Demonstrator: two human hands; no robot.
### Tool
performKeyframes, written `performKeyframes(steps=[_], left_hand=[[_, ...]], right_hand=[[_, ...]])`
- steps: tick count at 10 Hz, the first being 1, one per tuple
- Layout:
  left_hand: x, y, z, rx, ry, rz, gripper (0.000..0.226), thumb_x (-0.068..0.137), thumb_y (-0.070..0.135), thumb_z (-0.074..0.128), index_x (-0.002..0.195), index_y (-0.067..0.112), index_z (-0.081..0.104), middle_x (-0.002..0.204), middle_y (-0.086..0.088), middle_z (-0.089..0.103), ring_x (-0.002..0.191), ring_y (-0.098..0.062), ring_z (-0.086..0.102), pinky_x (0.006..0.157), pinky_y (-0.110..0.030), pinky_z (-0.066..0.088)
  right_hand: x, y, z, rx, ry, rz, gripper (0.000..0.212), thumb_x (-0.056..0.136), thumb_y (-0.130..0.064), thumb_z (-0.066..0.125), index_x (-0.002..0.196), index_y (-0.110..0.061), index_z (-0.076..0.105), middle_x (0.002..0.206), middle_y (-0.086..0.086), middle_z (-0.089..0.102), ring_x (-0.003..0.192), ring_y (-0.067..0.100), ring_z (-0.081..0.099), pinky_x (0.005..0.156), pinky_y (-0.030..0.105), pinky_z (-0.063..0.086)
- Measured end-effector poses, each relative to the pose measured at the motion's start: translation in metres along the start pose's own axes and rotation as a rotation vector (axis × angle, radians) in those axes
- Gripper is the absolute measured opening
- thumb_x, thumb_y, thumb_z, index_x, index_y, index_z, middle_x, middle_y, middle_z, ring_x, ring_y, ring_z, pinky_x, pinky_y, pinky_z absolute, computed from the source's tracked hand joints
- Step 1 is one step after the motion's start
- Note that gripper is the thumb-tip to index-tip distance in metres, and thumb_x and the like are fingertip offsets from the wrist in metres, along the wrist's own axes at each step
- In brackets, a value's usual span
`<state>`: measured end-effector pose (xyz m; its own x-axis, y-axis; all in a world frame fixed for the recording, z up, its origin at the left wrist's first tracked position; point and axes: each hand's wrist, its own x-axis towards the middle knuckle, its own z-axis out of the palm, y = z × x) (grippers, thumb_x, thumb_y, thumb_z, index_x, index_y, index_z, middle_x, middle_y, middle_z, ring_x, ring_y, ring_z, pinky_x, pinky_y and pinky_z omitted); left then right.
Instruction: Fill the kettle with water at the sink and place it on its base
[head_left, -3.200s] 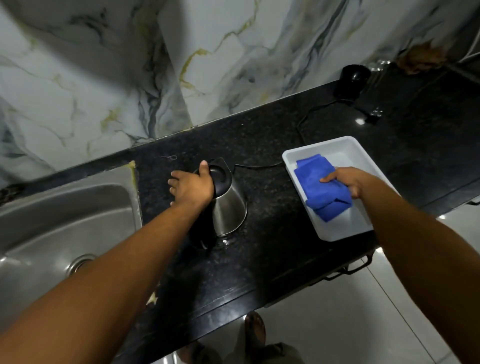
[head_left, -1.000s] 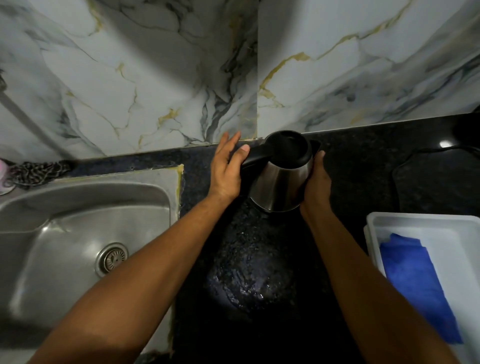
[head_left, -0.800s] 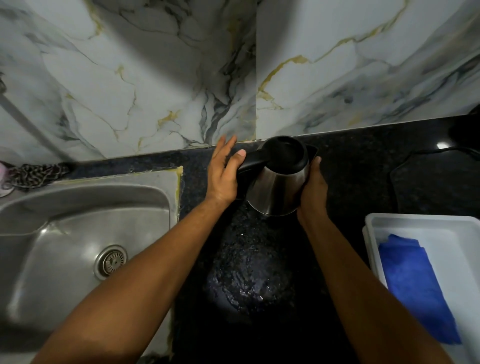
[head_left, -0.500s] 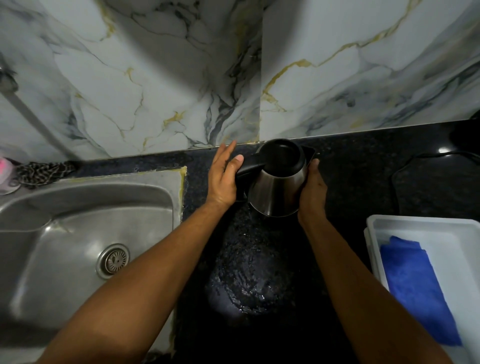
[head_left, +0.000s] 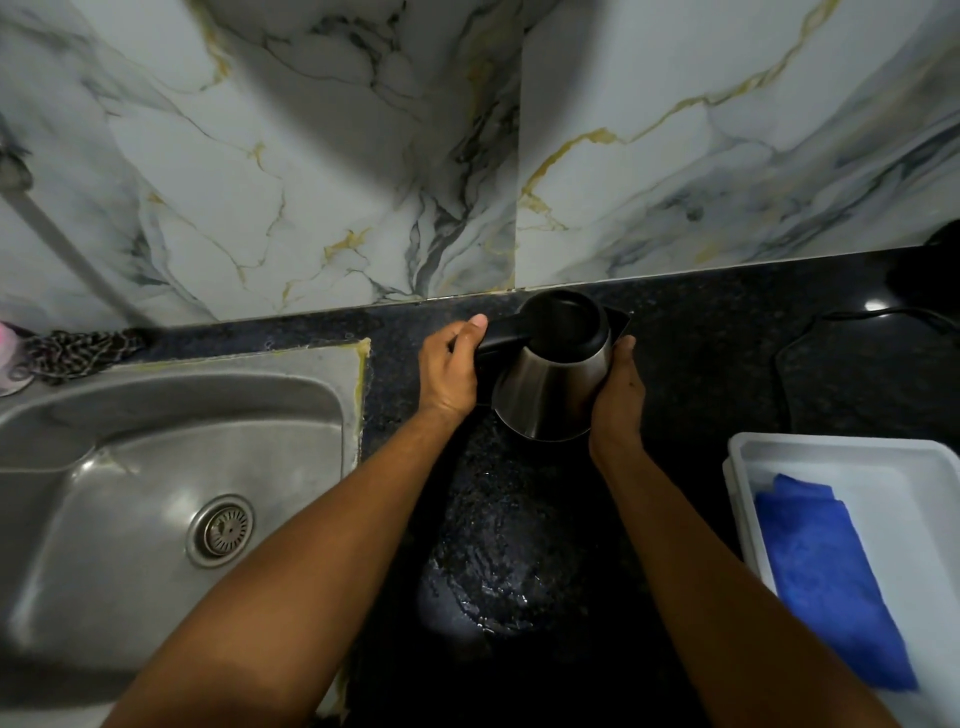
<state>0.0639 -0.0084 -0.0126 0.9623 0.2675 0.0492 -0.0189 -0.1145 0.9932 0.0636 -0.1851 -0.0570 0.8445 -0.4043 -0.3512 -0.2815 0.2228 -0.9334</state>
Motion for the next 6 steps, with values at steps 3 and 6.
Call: performKeyframes(steps=[3, 6], left_hand=[[-0.001, 0.003, -0.002, 0.056, 0.002, -0.021, 0.078, 0.083, 0.058, 0.051, 0.067, -0.018, 0.051, 0.066, -0.012, 0.049, 0.064, -0.022, 0.045, 0.061, -0.051, 0.042], [-0.014, 0.020, -0.014, 0.208, -0.029, -0.113, 0.061, 0.085, 0.071, 0.050, 0.089, 0.013, 0.067, 0.094, -0.007, 0.070, 0.090, -0.017, 0.065, 0.080, -0.036, 0.050]], right_hand=[[0.000, 0.000, 0.001, 0.011, 0.024, 0.007, 0.045, 0.105, -0.056, 0.043, 0.116, -0.027, 0.075, 0.093, -0.021, 0.076, 0.094, -0.008, 0.067, 0.074, 0.010, 0.051], [-0.025, -0.032, -0.014, -0.292, 0.049, -0.160, 0.045, 0.110, -0.040, 0.043, 0.132, -0.008, 0.067, 0.134, 0.017, 0.066, 0.128, 0.033, 0.059, 0.112, 0.044, 0.045]])
